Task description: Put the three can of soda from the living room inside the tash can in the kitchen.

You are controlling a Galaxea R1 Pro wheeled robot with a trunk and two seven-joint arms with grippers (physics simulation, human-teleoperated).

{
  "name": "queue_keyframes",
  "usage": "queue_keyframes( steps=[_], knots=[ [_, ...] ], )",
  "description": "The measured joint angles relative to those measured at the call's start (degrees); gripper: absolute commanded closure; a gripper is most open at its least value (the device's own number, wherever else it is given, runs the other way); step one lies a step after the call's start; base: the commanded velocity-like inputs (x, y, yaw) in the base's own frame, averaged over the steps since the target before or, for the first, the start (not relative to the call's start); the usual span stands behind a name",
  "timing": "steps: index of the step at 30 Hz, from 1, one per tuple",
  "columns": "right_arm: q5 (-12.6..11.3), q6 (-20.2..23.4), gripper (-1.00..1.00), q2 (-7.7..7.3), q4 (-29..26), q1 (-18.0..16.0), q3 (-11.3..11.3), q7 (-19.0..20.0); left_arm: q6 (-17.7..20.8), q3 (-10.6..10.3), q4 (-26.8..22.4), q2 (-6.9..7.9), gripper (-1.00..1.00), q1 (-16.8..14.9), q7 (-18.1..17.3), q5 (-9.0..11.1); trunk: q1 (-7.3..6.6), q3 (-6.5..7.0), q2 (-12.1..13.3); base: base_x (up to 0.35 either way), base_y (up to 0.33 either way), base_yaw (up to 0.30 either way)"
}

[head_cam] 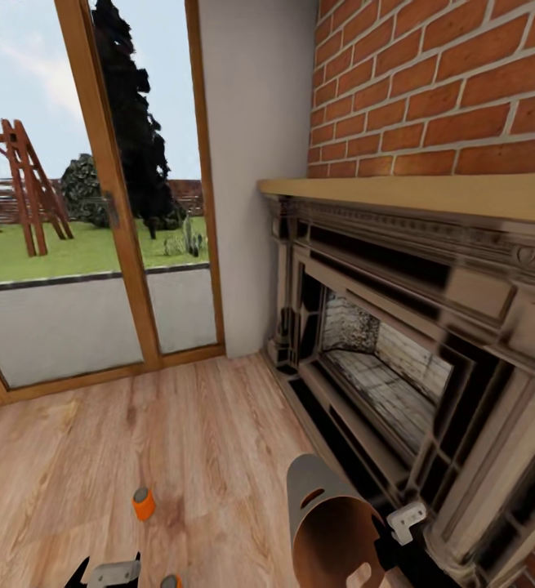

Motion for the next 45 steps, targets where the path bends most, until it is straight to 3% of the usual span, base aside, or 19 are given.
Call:
queue_keyframes(
  steps=[9,13,16,20,31,45],
  knots=[
    [0.0,0.0,1.0,0.01,0.0,0.0,0.2,-0.1,0.0,-0.3,1.4,-0.02,-1.0,0.0,0.0,0.0,0.0,0.0,0.0,0.324,0.001,0.0],
    [0.0,0.1,1.0,0.01,0.1,0.0,0.4,-0.3,1.9,-0.3,1.5,-0.02,-1.0,-0.1,-3.5,0.2,0.0,0.0,0.0,0.324,0.0,0.0],
    [0.0,0.1,1.0,0.0,0.6,0.0,0.6,-0.4,5.9,-0.3,1.5,-0.05,-1.0,-0.2,-7.5,0.3,0.0,0.0,0.0,0.323,0.0,0.0],
    [0.0,0.1,1.0,0.06,0.9,0.0,0.6,-0.5,8.0,-0.3,1.5,-0.04,-1.0,-0.3,-9.8,0.4,0.0,0.0,0.0,0.197,0.0,0.0],
    [0.1,0.1,1.0,0.16,1.1,0.0,0.7,-0.8,8.6,-0.3,1.4,-0.02,-1.0,-0.3,-10.9,0.5,0.0,0.0,0.0,0.009,0.0,0.0],
    [0.0,0.1,1.0,0.18,1.1,0.0,0.7,-0.8,8.8,-0.3,1.2,-0.02,-1.0,-0.3,-11.0,0.5,0.0,0.0,0.0,-0.27,0.131,-0.04]
  ],
)
